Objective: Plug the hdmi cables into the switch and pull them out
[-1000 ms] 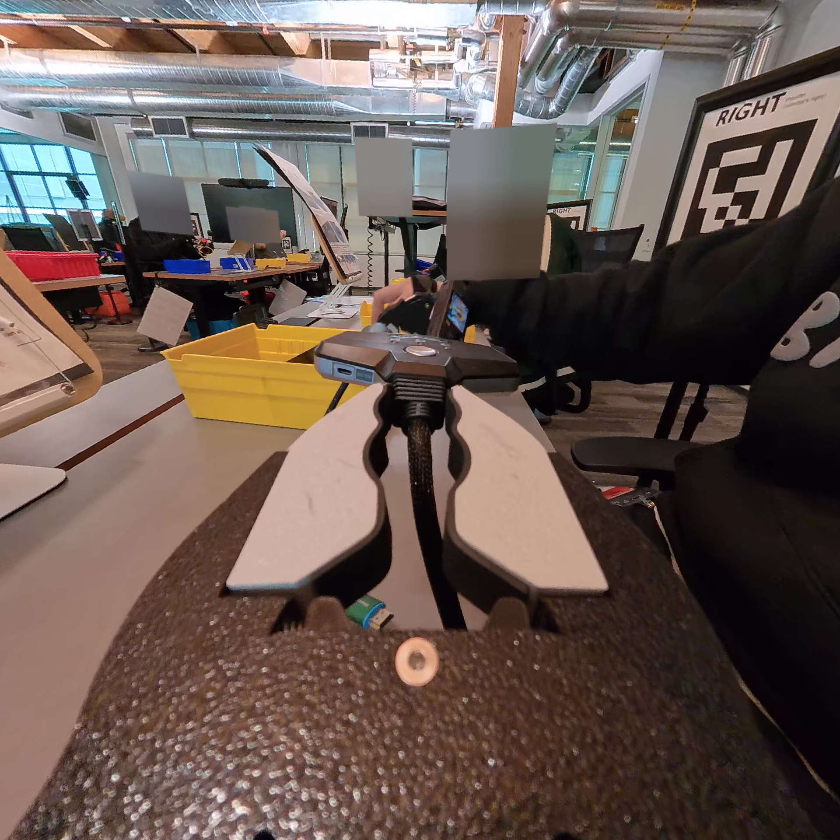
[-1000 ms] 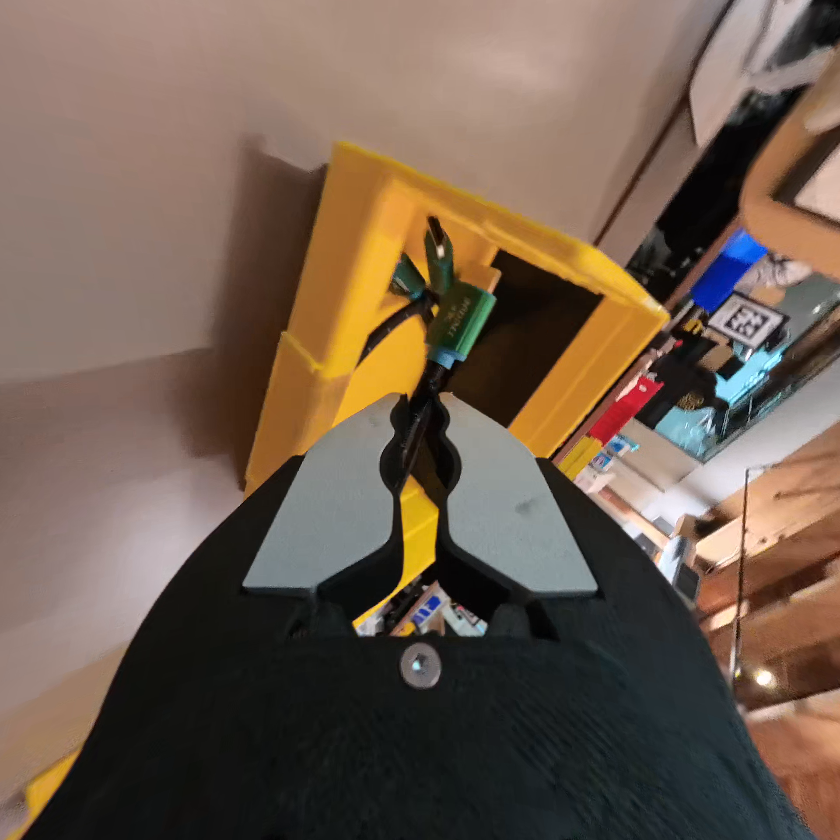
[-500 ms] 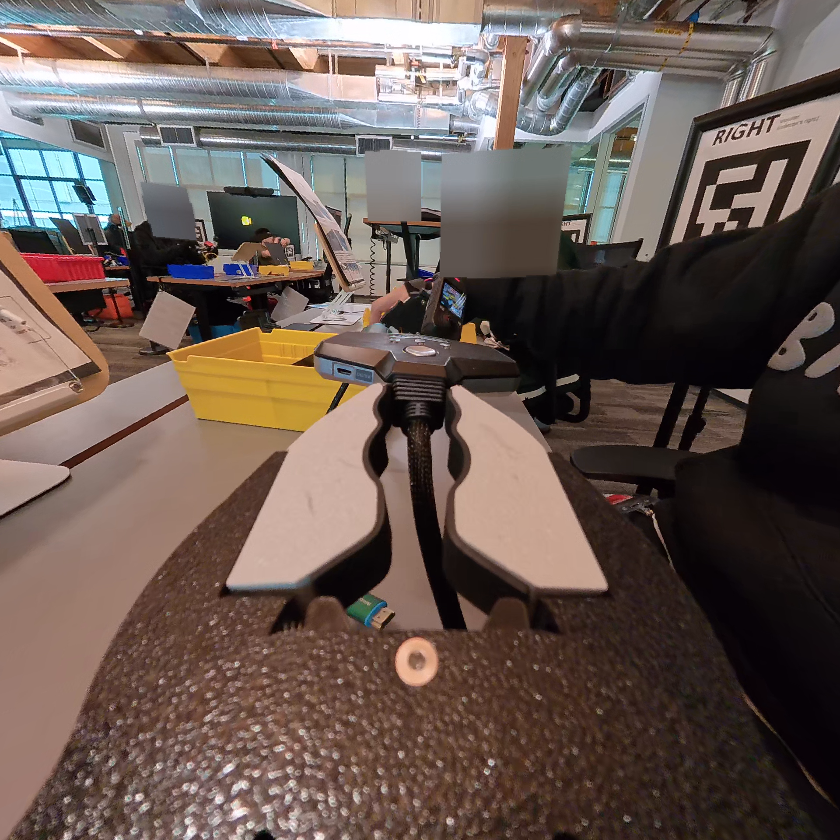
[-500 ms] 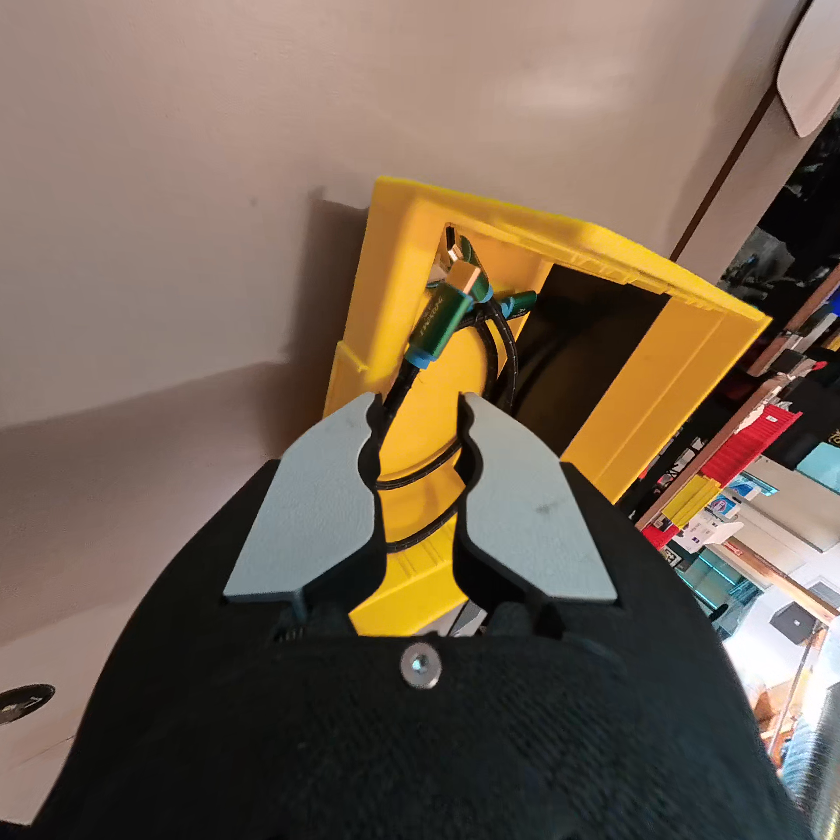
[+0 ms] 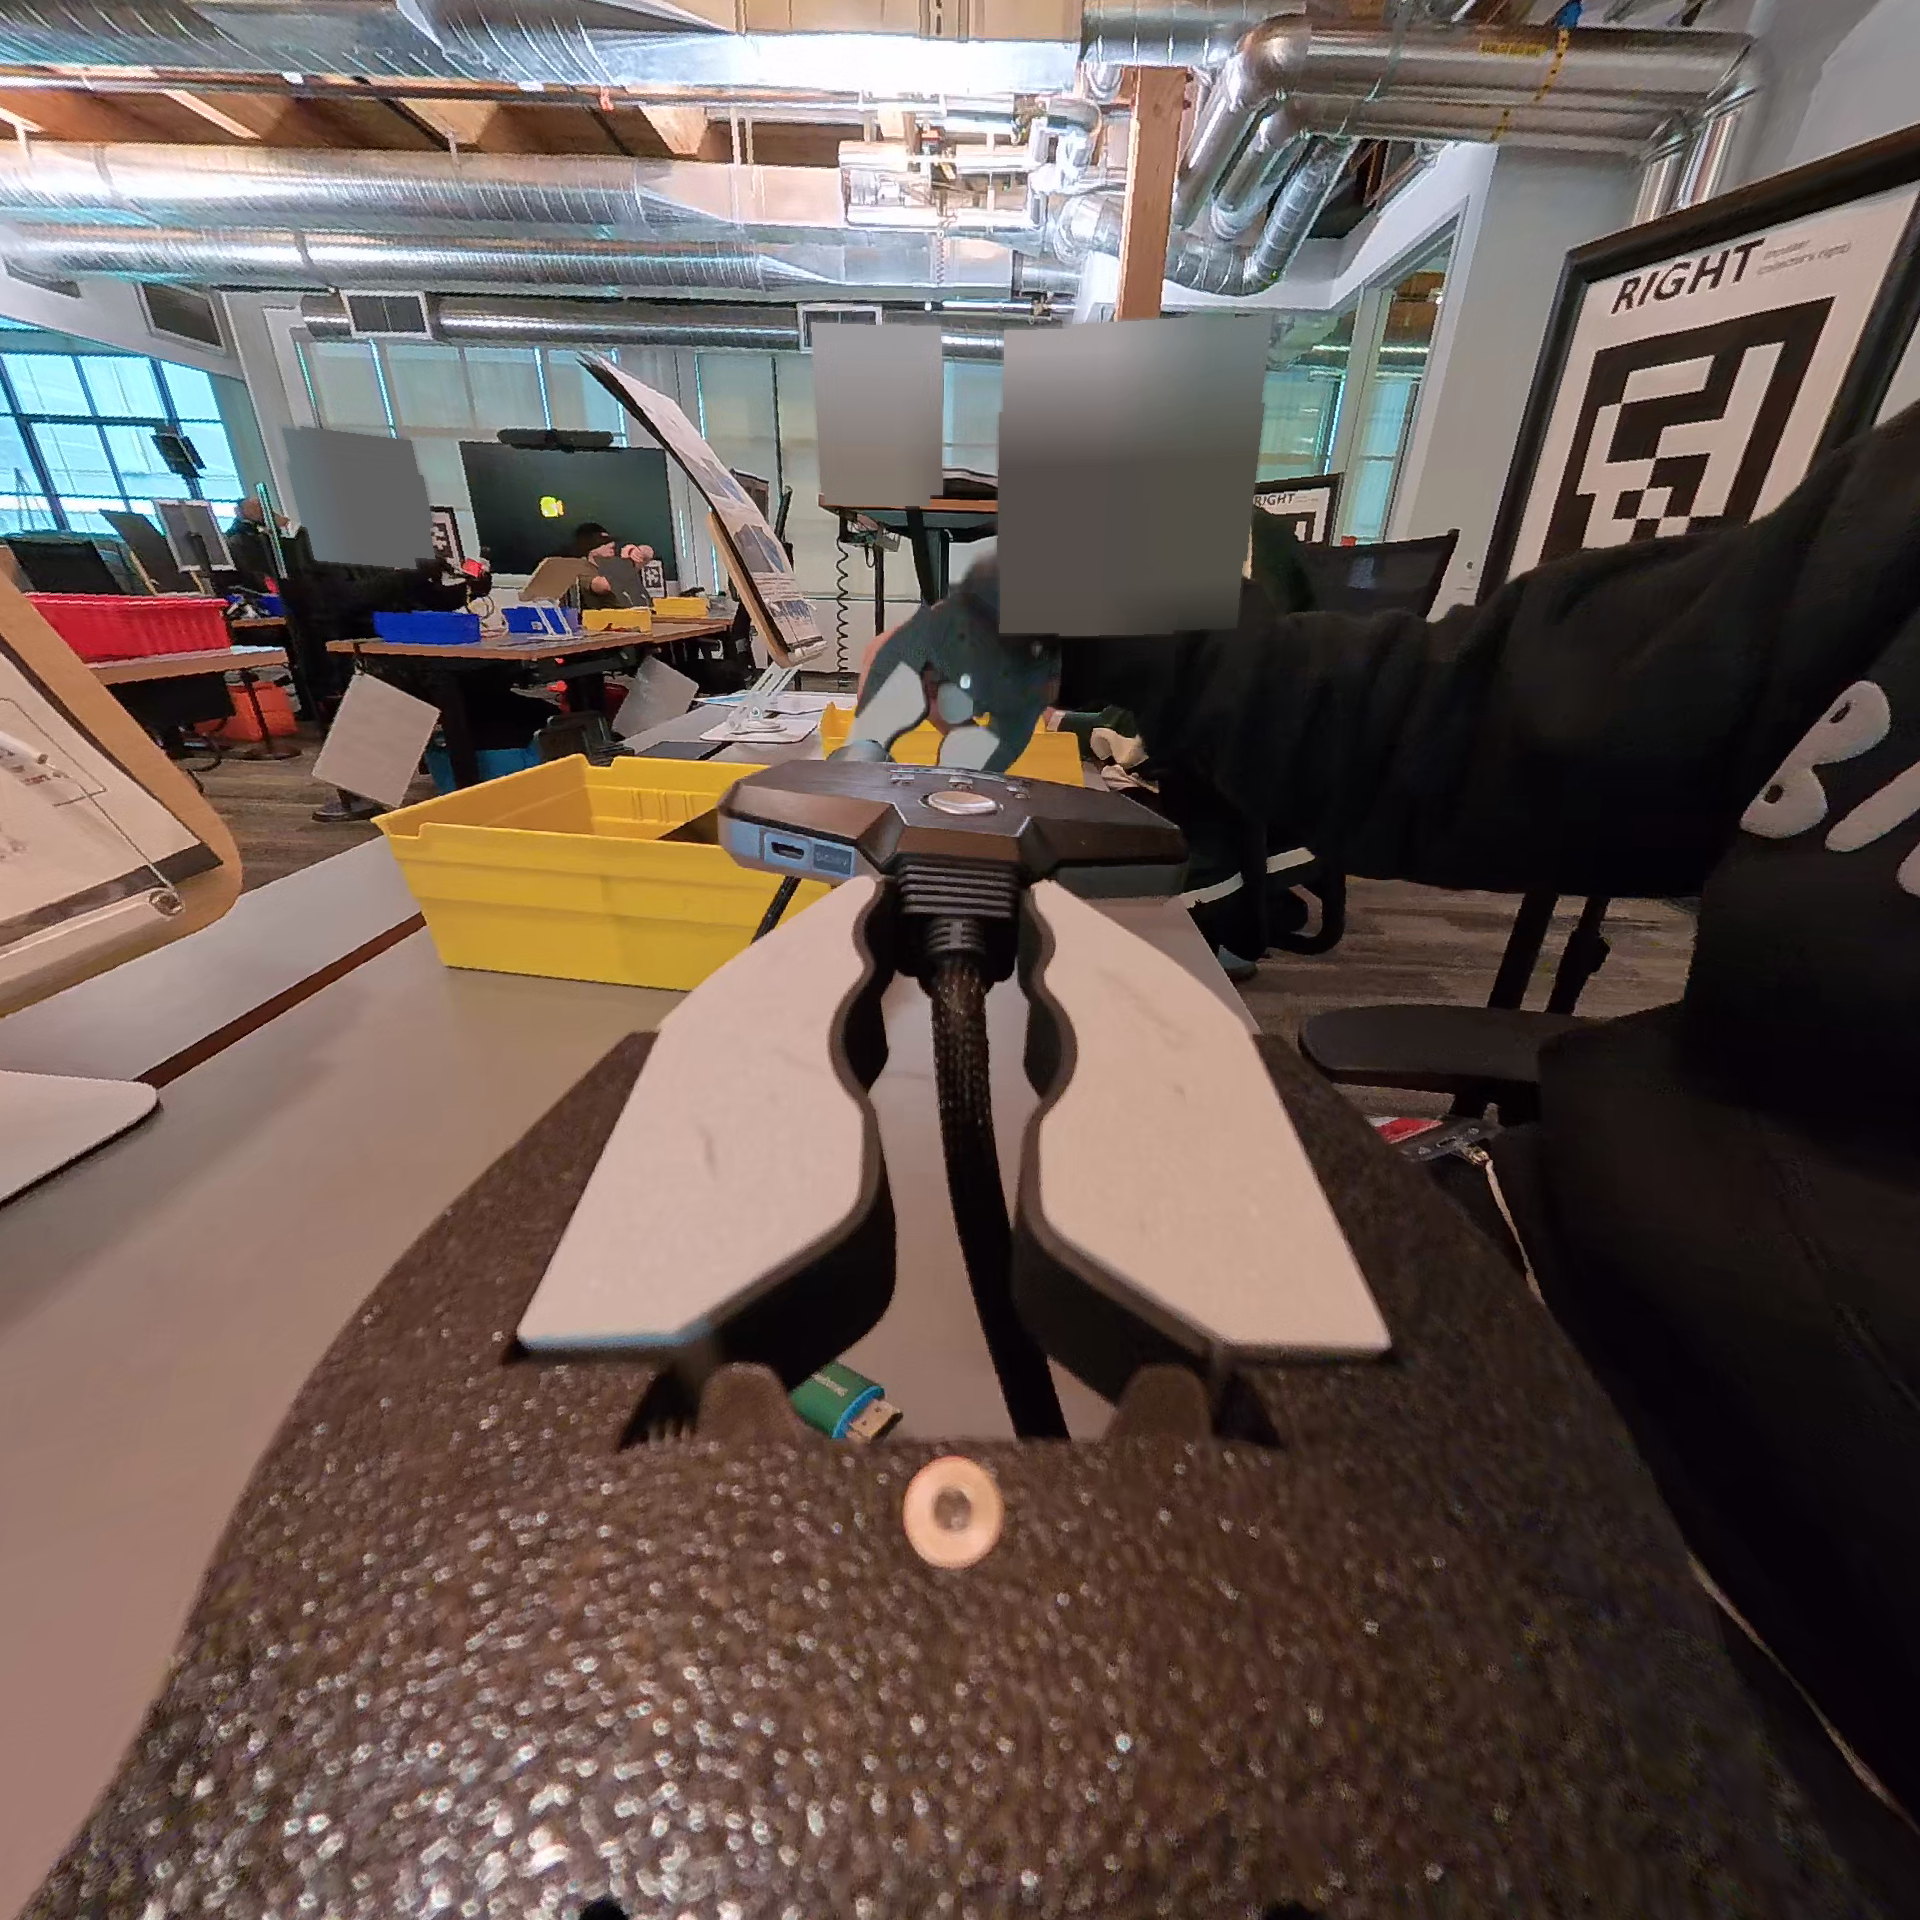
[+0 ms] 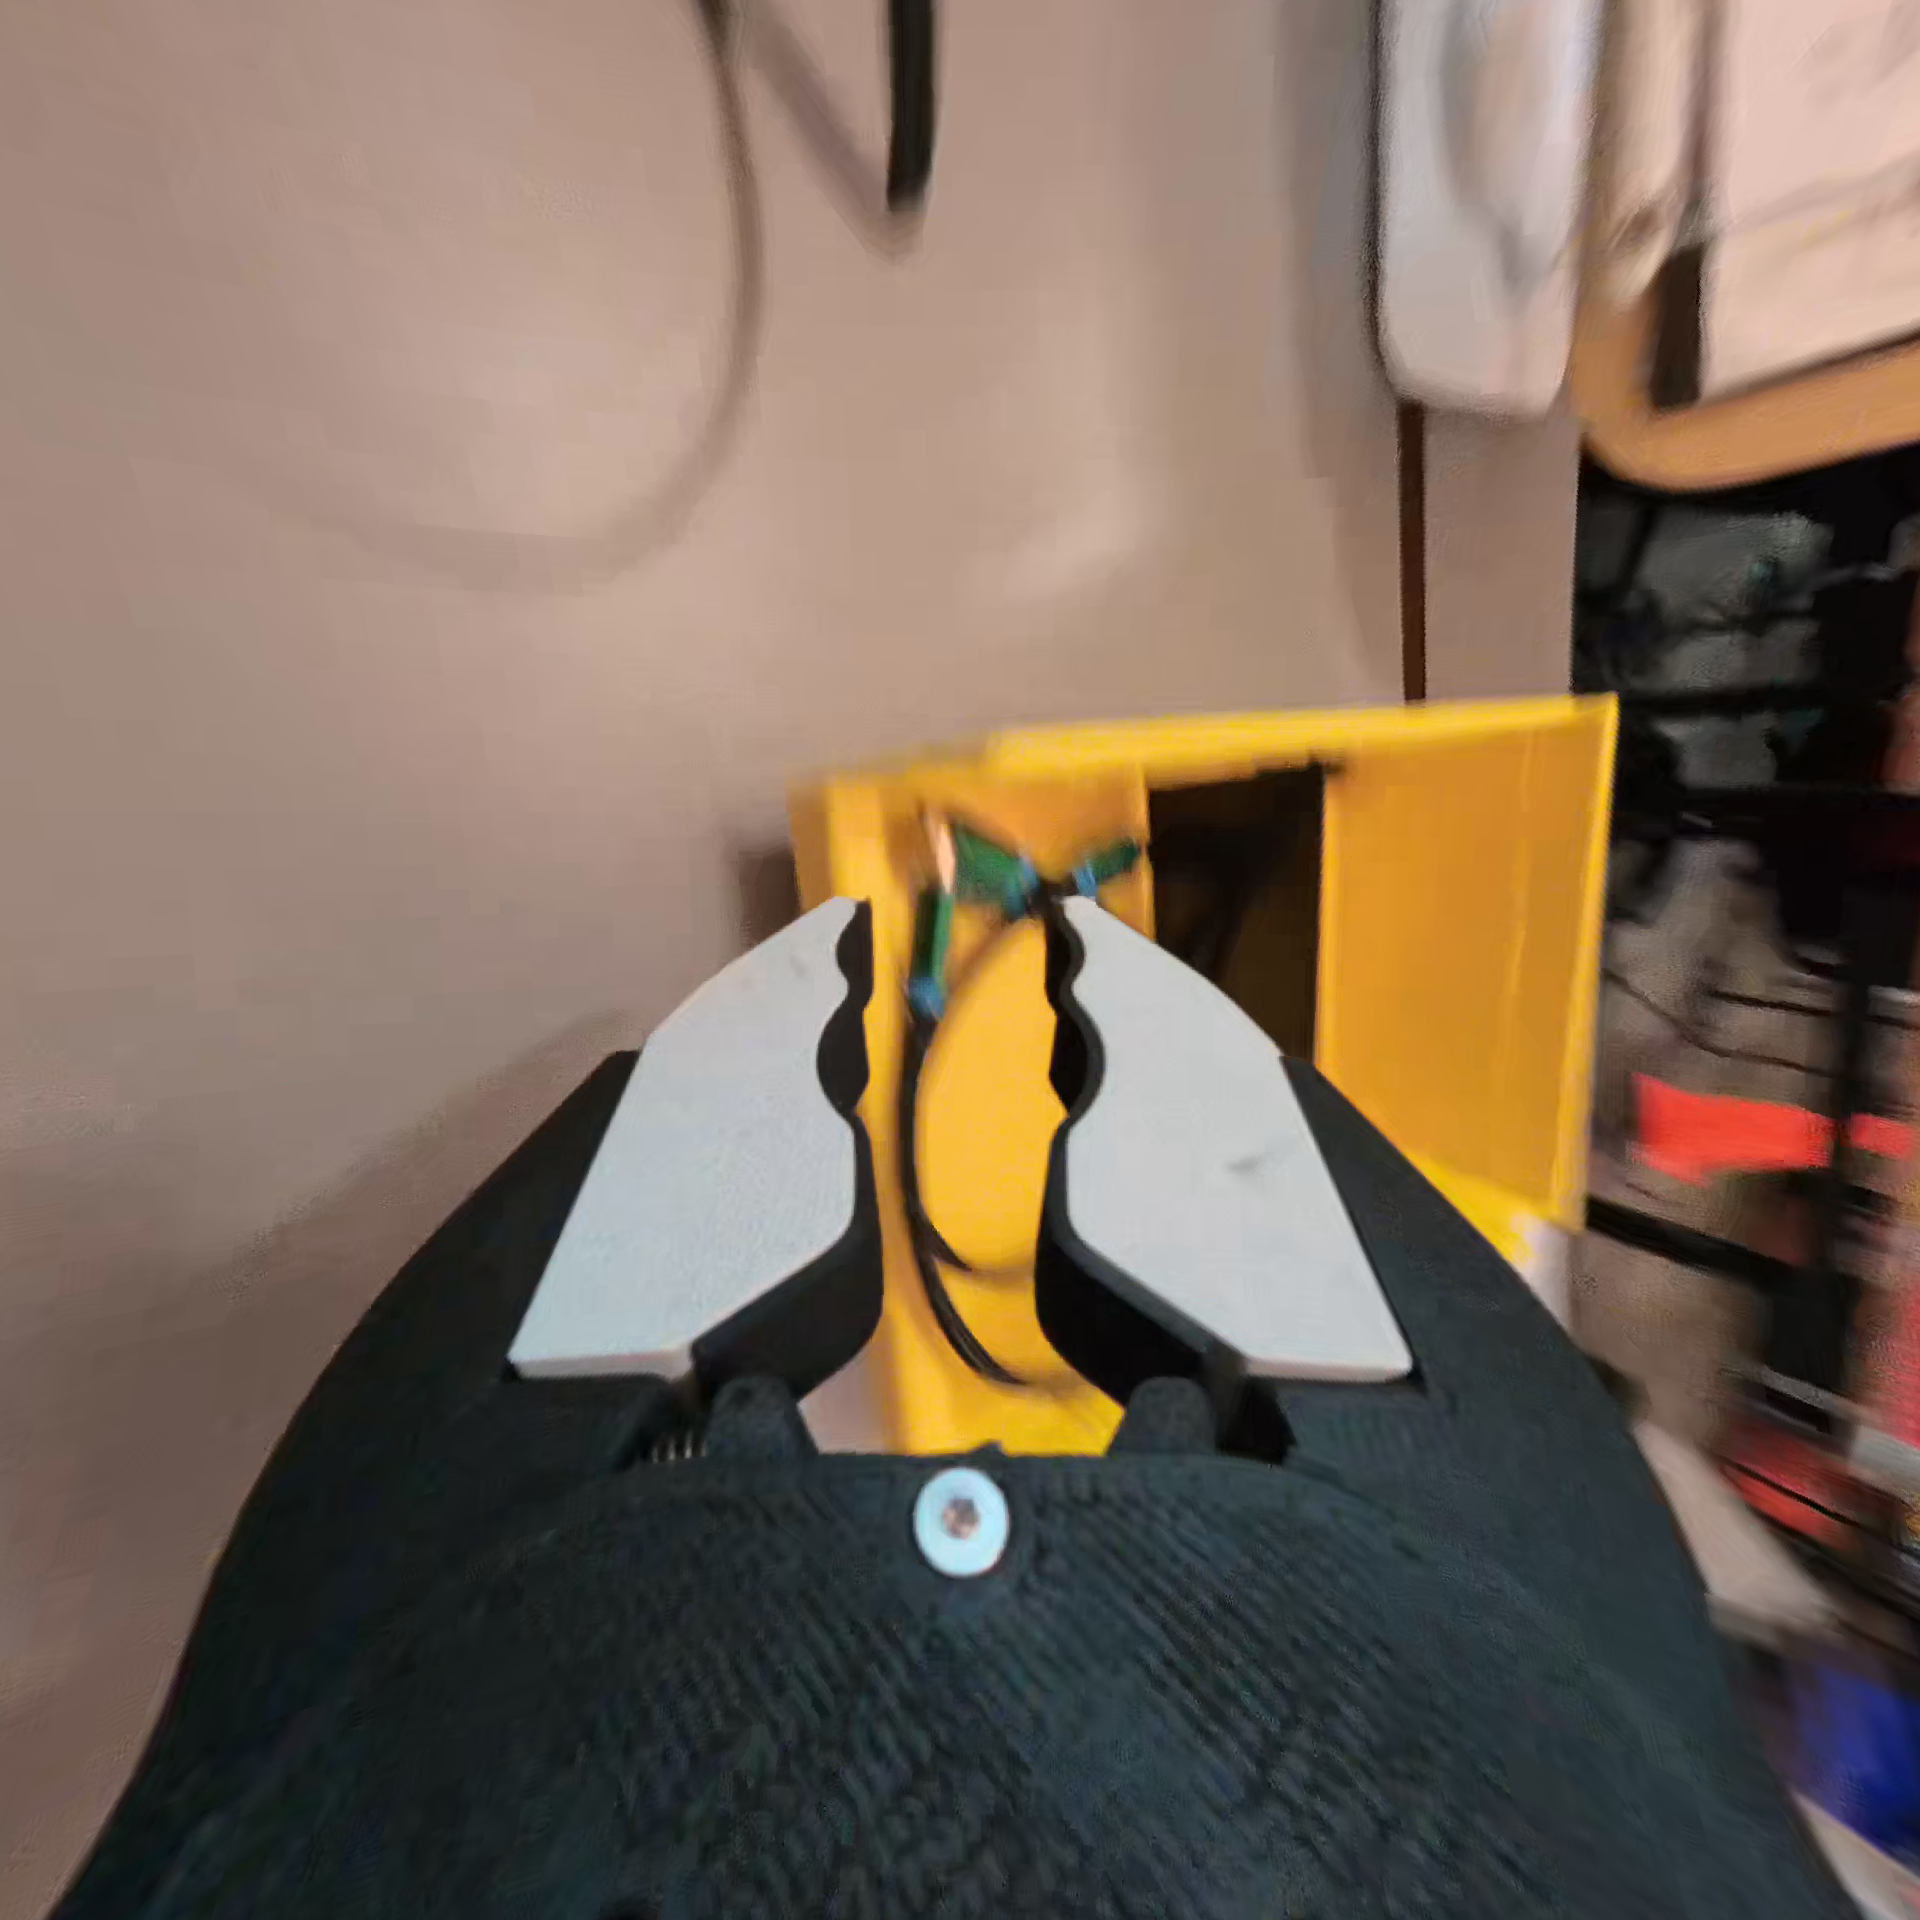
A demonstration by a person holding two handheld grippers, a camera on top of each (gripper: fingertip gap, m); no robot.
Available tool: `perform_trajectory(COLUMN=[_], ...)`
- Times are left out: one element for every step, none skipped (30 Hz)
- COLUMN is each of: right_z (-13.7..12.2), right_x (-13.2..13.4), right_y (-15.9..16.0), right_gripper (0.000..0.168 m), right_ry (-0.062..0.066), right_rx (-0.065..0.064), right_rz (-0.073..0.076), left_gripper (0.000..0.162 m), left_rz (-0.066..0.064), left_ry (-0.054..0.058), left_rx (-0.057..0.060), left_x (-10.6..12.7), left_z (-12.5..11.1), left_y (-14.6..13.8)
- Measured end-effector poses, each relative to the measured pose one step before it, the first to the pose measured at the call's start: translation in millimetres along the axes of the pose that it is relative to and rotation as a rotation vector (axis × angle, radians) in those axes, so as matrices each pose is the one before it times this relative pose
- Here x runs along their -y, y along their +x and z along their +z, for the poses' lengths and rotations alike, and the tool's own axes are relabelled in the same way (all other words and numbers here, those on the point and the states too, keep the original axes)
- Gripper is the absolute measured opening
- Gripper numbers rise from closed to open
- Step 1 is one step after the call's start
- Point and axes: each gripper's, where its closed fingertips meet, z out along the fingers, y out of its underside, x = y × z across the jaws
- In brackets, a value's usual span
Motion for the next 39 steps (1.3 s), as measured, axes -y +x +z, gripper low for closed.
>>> perform_trajectory(right_z=[-7.91,-7.21,-5.38,-2.34,0.47,3.54,6.31,8.35,9.04,8.12,6.55,5.35,4.67,4.36,3.80,3.38,2.74,2.42,1.91,1.49,1.18,1.11,0.69,0.46,-0.21,-0.40,-0.56,-0.41,0.10,0.43,0.77,0.45,-0.20,-0.13,0.00,0.15,0.10,0.06,0.34], right_x=[30.73,33.71,34.30,30.62,24.83,18.41,13.09,8.16,3.72,0.87,0.25,0.46,0.87,0.57,-0.22,-1.07,-1.88,-2.28,-3.65,-2.91,-1.27,-0.75,0.88,2.66,2.43,1.03,0.58,-0.25,-1.37,-1.38,-1.54,-1.98,-0.38,-0.05,0.38,-0.23,-0.87,-2.11,-3.99], right_y=[-6.23,-11.84,-12.08,-9.89,-10.26,-10.15,-9.24,-7.40,-2.71,-1.75,-5.76,-6.85,-3.82,0.05,0.80,-0.40,-0.98,-1.28,-0.19,0.50,-0.43,-2.87,-3.67,-0.19,2.85,1.76,-0.17,0.02,0.22,-0.32,-0.36,-0.12,-0.31,0.01,0.08,-0.41,-0.90,-1.87,-2.15], right_gripper=[0.040,0.046,0.052,0.058,0.064,0.063,0.062,0.060,0.060,0.061,0.061,0.057,0.053,0.054,0.055,0.052,0.052,0.051,0.048,0.045,0.042,0.037,0.033,0.032,0.027,0.022,0.022,0.022,0.022,0.022,0.022,0.022,0.022,0.022,0.022,0.022,0.022,0.021,0.021], right_ry=[0.1336,0.1366,0.1335,0.1079,0.0732,0.0438,0.0294,0.0192,0.0086,0.0050,0.0105,0.0162,0.0234,0.0215,0.0140,0.0044,-0.0037,-0.0092,-0.0198,-0.0133,0.0006,0.0047,0.0125,0.0228,0.0214,0.0121,0.0105,0.0067,0.0010,0.0011,-0.0015,-0.0077,0.0014,0.0000,-0.0001,-0.0079,-0.0141,-0.0233,-0.0408], right_rx=[0.0562,0.0780,0.0521,0.0160,0.0118,0.0136,0.0188,0.0196,-0.0008,0.0003,0.0378,0.0508,0.0296,0.0005,-0.0071,-0.0012,0.0021,0.0042,-0.0040,-0.0118,-0.0067,0.0113,0.0194,-0.0061,-0.0266,-0.0142,0.0024,0.0015,-0.0014,0.0013,0.0006,0.0008,0.0022,-0.0011,-0.0031,-0.0008,-0.0018,0.0041,0.0055], right_rz=[0.1196,0.1015,0.0618,0.0217,-0.0165,-0.0320,-0.0221,-0.0031,0.0026,0.0049,0.0167,0.0209,0.0122,0.0041,-0.0053,-0.0088,-0.0022,0.0024,-0.0042,-0.0153,-0.0135,0.0006,0.0109,0.0098,0.0028,0.0004,0.0064,0.0106,0.0092,0.0060,0.0068,0.0044,0.0036,0.0022,-0.0022,-0.0049,-0.0163,-0.0199,-0.0156], left_gripper=[0.021,0.022,0.022,0.022,0.022,0.022,0.022,0.022,0.022,0.022,0.022,0.022,0.022,0.022,0.022,0.022,0.022,0.022,0.022,0.022,0.022,0.022,0.022,0.022,0.022,0.022,0.022,0.022,0.022,0.022,0.022,0.022,0.022,0.022,0.022,0.022,0.022,0.022,0.022], left_rz=[0.0133,0.0185,0.0180,0.0155,0.0103,0.0047,0.0045,0.0095,0.0137,0.0142,0.0121,0.0090,0.0065,0.0040,0.0027,0.0026,0.0016,-0.0008,0.0006,0.0069,0.0086,0.0040,-0.0019,-0.0044,-0.0028,-0.0012,0.0005,0.0015,0.0011,0.0002,0.0004,0.0009,-0.0020,-0.0033,-0.0016,-0.0027,-0.0015,0.0019,0.0067], left_ry=[0.0006,-0.0010,-0.0039,-0.0046,-0.0027,-0.0013,-0.0003,0.0021,0.0053,0.0068,0.0072,0.0070,0.0061,0.0047,0.0031,0.0022,0.0015,0.0007,0.0013,0.0011,-0.0010,-0.0019,-0.0009,-0.0002,0.0014,0.0017,0.0023,0.0003,-0.0031,-0.0036,-0.0018,0.0003,0.0016,0.0015,0.0016,-0.0010,-0.0033,-0.0056,-0.0129], left_rx=[-0.0062,-0.0072,-0.0062,-0.0010,0.0019,-0.0045,-0.0128,-0.0159,-0.0178,-0.0190,-0.0170,-0.0140,-0.0095,-0.0049,-0.0043,-0.0049,-0.0020,-0.0036,-0.0067,-0.0053,-0.0024,-0.0012,-0.0004,0.0012,0.0017,0.0009,-0.0009,0.0004,0.0008,-0.0014,-0.0027,-0.0019,-0.0022,-0.0018,-0.0003,-0.0018,-0.0030,-0.0041,-0.0038], left_x=[-0.23,-0.71,-0.94,-1.04,-0.76,-0.68,-0.63,-0.11,0.71,1.20,1.62,1.75,1.39,0.87,0.17,-0.57,-0.79,-0.75,-0.34,-0.04,0.00,-0.13,-0.28,-0.61,-0.54,-0.31,0.05,0.11,-0.51,-0.73,-0.69,-0.49,-0.30,-0.21,0.00,-0.18,-0.47,-0.42,-0.49], left_z=[0.57,0.93,1.39,1.66,1.72,1.64,1.55,1.34,1.30,1.03,0.87,0.43,0.29,0.01,0.04,-0.20,-0.28,-0.24,0.08,0.21,0.27,0.26,0.04,0.15,0.18,0.60,0.55,0.40,0.55,0.70,0.87,0.79,0.23,0.17,0.00,-0.17,-0.18,0.03,0.18], left_y=[1.19,1.57,1.47,0.71,0.15,0.88,1.95,2.73,3.32,3.67,3.49,2.93,2.06,1.11,0.69,0.51,-0.05,0.09,0.84,1.08,0.80,0.32,-0.08,-0.62,-0.56,-0.26,0.25,0.03,0.00,0.17,0.41,0.22,0.01,-0.04,-0.02,0.08,0.28,0.83,1.33])
